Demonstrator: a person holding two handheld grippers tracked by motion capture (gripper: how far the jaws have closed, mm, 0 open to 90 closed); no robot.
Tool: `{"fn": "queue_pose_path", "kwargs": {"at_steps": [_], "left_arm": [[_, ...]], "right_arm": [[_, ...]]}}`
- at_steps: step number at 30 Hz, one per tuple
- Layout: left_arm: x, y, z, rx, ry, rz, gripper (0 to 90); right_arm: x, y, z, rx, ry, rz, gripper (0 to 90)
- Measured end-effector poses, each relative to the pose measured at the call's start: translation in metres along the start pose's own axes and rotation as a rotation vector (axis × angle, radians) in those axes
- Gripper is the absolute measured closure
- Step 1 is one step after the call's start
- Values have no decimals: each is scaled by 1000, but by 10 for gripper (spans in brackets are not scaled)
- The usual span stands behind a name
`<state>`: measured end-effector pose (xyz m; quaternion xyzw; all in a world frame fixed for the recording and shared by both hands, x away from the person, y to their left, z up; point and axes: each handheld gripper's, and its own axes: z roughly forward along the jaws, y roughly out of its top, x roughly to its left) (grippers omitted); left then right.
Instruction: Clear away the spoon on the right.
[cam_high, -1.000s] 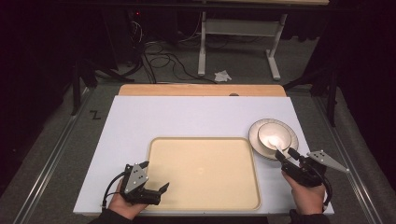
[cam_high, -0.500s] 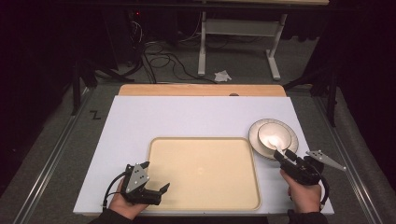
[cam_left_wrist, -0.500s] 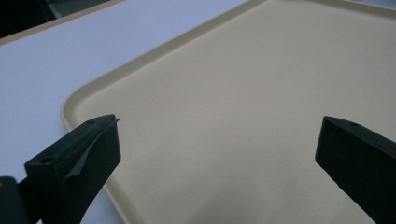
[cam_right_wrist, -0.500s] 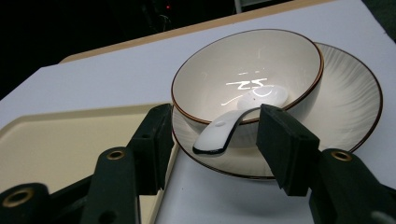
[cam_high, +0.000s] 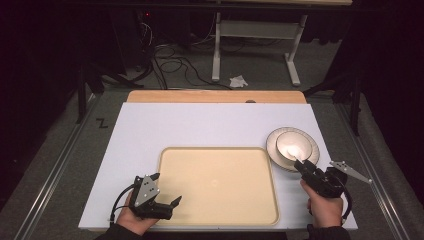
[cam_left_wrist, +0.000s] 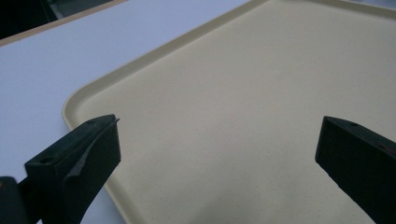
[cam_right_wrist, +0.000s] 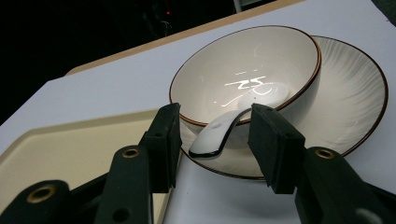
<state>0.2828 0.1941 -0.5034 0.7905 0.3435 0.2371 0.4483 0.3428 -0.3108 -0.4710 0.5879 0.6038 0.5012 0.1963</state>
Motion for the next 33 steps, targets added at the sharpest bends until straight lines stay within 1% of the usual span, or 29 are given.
{"fn": "queue_pose_path", "kwargs": {"at_steps": [4,6,9,10,11,12,16,22,26,30,33], "left_arm": [[0,0,0,-1,4,0,8],[0,0,0,0,5,0,8],[0,0,0,1,4,1,9],[0,0,0,1,4,2,9],[0,0,0,1,4,2,9],[0,0,0,1,5,2,9],[0,0,0,0,4,2,9],[0,0,0,0,4,3,10],[0,0,0,0,3,3,10],[0,0,0,-1,3,3,10],[0,0,0,-2,4,3,10]], "right_arm": [[-2,0,2,3,-10,3,602],[-2,0,2,5,-7,7,610],[-3,-1,2,8,-10,16,661],[-3,-1,2,8,-10,16,661],[-3,-1,2,10,-11,18,687],[-3,-1,2,10,-11,18,687],[-3,0,1,10,-24,5,736],[-3,0,0,6,-38,4,779],[-3,0,0,3,-50,-11,824],[-3,0,0,4,-47,-19,835],[-3,1,0,10,-40,-30,859]]}}
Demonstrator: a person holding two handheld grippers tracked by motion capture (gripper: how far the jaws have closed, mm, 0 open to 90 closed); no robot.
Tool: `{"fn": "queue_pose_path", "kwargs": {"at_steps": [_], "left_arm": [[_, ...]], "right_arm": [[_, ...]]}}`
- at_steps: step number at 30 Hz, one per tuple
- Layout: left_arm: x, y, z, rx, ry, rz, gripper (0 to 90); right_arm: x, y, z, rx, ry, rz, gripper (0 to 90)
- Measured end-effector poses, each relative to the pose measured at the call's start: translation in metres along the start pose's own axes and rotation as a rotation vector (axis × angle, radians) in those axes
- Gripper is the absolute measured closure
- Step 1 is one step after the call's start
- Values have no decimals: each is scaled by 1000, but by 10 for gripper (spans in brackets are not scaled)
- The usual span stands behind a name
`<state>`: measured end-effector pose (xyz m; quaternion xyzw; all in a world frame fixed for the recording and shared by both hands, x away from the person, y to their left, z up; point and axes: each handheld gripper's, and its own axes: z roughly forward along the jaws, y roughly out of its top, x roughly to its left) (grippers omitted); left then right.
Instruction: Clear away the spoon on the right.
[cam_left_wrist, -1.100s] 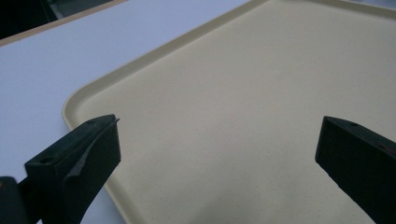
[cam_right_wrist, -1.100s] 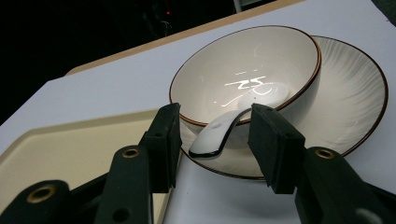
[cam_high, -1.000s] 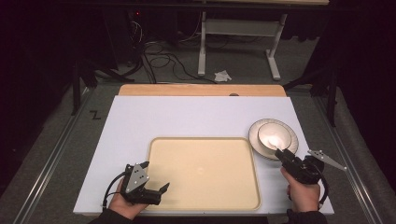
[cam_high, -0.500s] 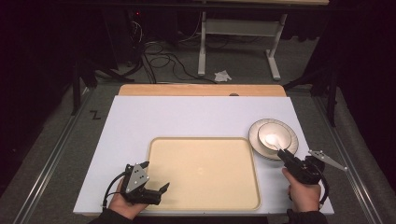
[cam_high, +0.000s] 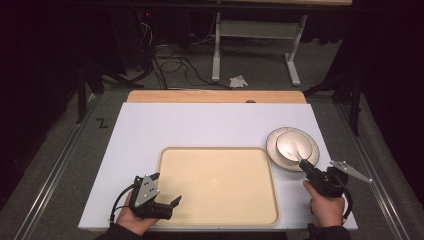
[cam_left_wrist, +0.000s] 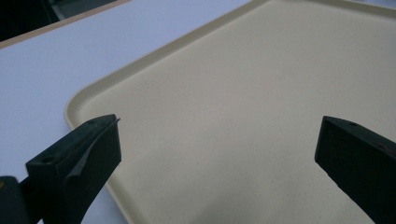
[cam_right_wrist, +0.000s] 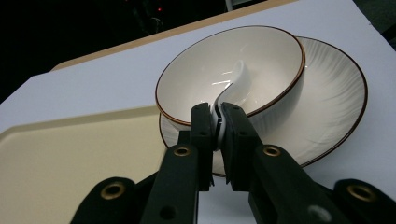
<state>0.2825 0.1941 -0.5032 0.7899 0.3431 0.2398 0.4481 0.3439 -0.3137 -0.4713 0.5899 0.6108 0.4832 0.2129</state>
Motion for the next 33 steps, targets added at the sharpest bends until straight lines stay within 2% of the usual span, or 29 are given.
{"fn": "queue_pose_path", "kwargs": {"at_steps": [4,8,15,26,33], "left_arm": [[0,0,0,-1,2,0,10],[0,0,-1,-1,1,0,10],[0,0,-1,-2,2,-1,10],[0,0,-1,-7,4,-1,10],[1,0,-1,-12,5,-5,10]], "right_arm": [[2,0,0,3,4,-42,870],[2,0,0,3,7,-65,873],[1,0,-1,-7,1,-77,873],[3,4,-9,-68,-5,-100,874],[7,6,-15,-112,13,-127,874]]}}
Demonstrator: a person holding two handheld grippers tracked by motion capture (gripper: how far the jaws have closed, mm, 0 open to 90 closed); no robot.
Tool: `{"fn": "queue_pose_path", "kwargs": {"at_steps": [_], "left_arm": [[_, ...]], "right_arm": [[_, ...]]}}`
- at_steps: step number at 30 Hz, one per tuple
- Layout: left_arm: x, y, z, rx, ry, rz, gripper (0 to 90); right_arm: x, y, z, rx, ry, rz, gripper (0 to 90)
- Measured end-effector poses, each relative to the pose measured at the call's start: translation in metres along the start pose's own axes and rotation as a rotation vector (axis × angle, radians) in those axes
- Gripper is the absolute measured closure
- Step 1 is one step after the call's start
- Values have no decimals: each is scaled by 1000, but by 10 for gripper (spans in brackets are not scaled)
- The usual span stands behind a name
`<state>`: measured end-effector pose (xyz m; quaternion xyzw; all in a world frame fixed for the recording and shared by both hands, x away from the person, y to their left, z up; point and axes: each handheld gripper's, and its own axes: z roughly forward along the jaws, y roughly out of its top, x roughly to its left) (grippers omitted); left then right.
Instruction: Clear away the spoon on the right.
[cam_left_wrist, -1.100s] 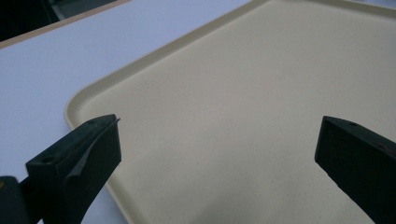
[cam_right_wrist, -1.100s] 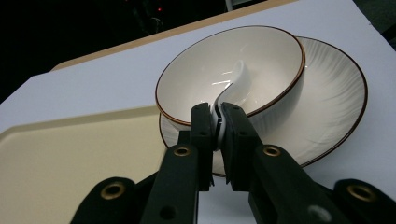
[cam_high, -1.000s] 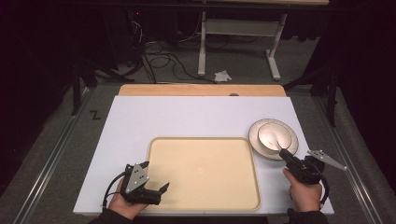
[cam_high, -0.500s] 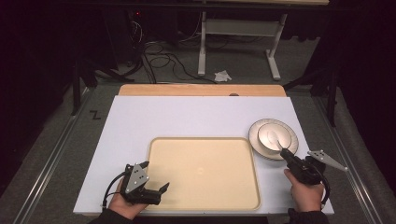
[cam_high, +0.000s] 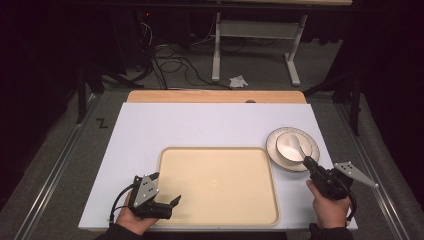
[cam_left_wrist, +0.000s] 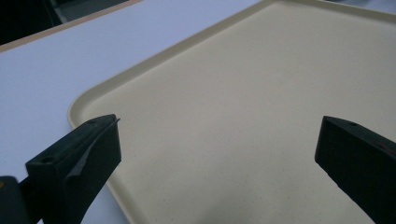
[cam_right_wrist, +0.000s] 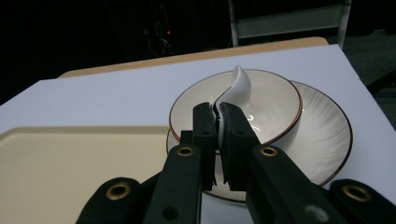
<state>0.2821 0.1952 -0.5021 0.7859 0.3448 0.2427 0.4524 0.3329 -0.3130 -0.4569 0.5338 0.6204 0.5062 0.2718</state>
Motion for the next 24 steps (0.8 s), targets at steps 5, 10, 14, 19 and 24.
{"fn": "queue_pose_path", "kwargs": {"at_steps": [5,10,14,19,24], "left_arm": [[1,0,-1,-9,1,-6,7],[2,0,-2,-18,5,-17,6],[2,0,-2,-24,9,-22,2],[2,0,-3,-26,11,-27,2],[3,0,-3,-31,18,-32,2]], "right_arm": [[5,4,-6,-35,14,-25,874],[12,7,-10,-57,45,-43,875],[20,9,-13,-72,70,-66,875],[31,10,-15,-80,106,-93,875],[43,9,-13,-70,144,-127,875]]}}
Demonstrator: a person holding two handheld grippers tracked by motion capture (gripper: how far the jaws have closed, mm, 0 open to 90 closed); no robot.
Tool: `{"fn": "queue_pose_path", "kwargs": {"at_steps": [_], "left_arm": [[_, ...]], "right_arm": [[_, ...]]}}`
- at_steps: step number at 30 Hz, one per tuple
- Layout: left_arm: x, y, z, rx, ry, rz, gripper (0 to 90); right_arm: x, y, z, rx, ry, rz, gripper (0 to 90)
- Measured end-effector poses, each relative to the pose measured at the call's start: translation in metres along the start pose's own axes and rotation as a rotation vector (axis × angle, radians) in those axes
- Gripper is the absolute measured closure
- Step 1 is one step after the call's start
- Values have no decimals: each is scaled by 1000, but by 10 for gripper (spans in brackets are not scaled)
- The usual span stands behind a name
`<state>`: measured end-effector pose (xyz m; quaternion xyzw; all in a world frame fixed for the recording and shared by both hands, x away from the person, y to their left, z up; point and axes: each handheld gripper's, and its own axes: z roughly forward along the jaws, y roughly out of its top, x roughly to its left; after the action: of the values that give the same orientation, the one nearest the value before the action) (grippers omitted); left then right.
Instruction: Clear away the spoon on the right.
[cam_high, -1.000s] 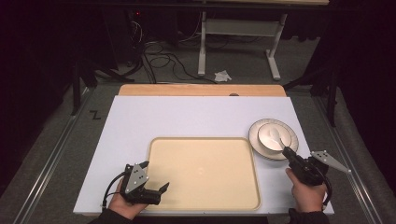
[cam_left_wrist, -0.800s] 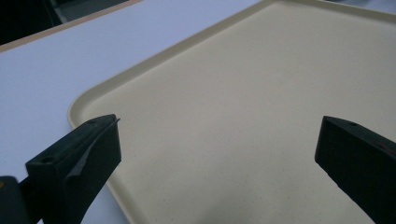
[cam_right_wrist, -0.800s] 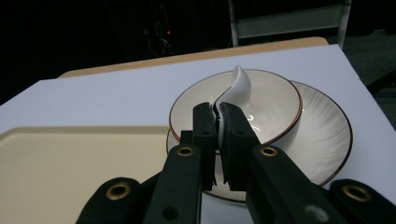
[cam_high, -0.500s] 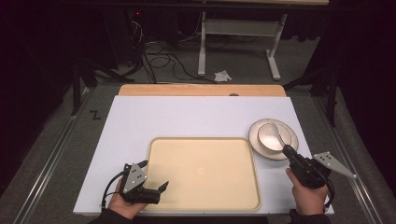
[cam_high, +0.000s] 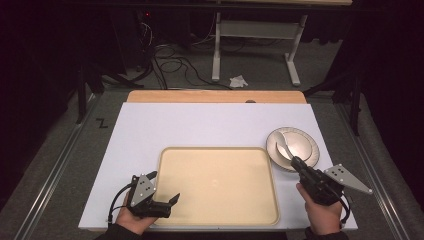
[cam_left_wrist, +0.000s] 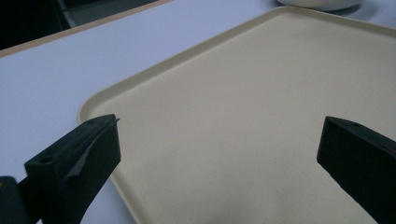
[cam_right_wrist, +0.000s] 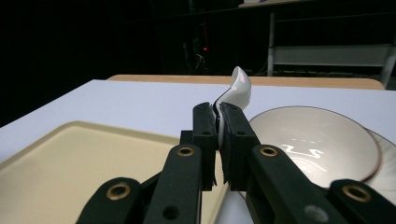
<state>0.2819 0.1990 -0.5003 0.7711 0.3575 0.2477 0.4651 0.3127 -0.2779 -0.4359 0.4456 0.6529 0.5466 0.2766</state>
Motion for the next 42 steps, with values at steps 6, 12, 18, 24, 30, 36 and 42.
{"fn": "queue_pose_path", "kwargs": {"at_steps": [6,12,18,24,30,36,42], "left_arm": [[1,0,-1,-5,7,-10,2],[2,-1,-1,-11,11,-15,2],[2,-1,-2,-18,17,-25,2],[3,-2,-1,-18,19,-33,2],[3,-2,-2,-19,21,-35,2],[3,-2,-3,-25,21,-32,2],[3,-1,-2,-22,16,-22,2]], "right_arm": [[23,-7,7,39,68,-39,875],[46,-16,16,83,127,-76,875],[61,-25,23,120,154,-111,875],[69,-33,31,155,168,-137,875],[71,-42,38,199,157,-147,874],[66,-47,42,220,134,-149,874],[61,-49,44,227,126,-134,874]]}}
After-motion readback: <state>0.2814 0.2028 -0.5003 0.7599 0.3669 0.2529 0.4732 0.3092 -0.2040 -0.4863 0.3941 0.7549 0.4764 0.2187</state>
